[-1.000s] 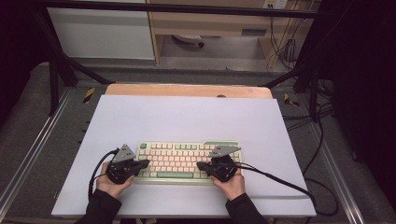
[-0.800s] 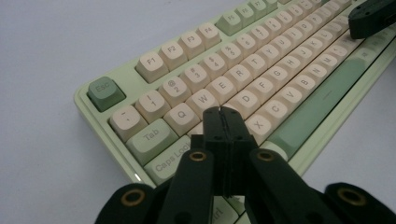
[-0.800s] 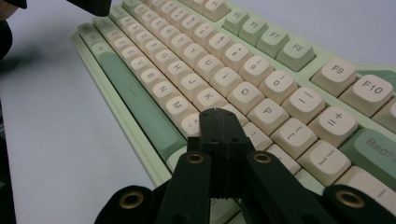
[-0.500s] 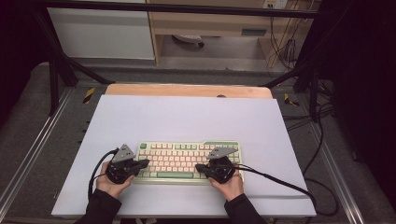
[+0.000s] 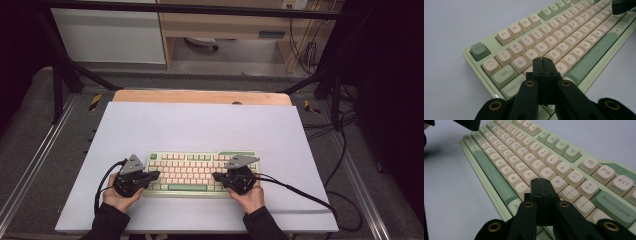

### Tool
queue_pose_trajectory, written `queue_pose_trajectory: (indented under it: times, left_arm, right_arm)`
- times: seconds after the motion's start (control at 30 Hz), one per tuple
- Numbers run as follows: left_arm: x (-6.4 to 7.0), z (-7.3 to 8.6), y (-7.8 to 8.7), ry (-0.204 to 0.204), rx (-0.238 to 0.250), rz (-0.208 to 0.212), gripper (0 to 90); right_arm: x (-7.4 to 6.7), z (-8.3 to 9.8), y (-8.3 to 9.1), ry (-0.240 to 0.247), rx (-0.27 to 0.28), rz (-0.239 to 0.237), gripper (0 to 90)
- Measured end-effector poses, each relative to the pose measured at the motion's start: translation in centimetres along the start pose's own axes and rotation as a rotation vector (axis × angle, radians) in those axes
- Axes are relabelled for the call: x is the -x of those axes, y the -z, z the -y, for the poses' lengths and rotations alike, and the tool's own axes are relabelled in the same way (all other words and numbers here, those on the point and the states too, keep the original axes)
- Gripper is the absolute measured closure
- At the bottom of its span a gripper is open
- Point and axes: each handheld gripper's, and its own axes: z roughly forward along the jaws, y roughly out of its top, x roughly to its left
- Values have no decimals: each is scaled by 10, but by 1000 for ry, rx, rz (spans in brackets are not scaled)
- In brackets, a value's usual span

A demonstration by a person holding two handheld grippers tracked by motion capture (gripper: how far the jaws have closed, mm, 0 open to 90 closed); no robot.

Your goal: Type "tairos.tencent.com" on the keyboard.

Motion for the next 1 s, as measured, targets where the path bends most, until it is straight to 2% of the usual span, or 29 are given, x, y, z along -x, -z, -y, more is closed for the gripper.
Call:
queue_pose_trajectory:
  times: [0.63,1.0]
  left_arm:
    - [8,-9,-5,-9,-1,-1,900]
    - [14,-19,-14,-15,-7,-1,899]
  right_arm:
    - [18,10,22,-26,26,31,900]
    - [21,14,29,-33,30,40,900]
